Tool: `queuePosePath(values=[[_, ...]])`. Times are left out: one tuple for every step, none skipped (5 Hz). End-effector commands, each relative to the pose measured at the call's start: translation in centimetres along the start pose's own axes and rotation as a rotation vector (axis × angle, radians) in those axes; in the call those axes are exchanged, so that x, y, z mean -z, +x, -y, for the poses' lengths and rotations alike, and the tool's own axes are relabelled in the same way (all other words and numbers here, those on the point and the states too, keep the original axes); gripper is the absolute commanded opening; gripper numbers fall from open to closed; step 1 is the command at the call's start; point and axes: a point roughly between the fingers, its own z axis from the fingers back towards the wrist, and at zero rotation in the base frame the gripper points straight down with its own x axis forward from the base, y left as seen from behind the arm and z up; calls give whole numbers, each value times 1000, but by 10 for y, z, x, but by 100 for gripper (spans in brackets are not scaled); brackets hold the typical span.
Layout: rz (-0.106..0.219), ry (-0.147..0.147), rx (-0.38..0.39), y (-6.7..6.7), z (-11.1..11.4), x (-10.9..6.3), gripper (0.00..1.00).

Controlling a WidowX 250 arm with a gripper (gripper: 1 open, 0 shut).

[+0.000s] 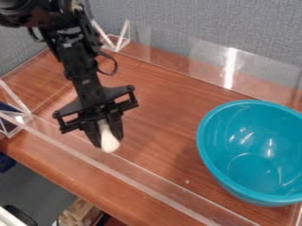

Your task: Put the mushroom in the blue bowl

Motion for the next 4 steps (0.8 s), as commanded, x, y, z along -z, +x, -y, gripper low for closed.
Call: queuePosePath(values=[[41,-50,50,-1,20,-22,0],[31,-75,92,-12,40,-33,0],[10,-89,142,-28,72,-34,0],[-18,-96,190,-45,105,-28,0]])
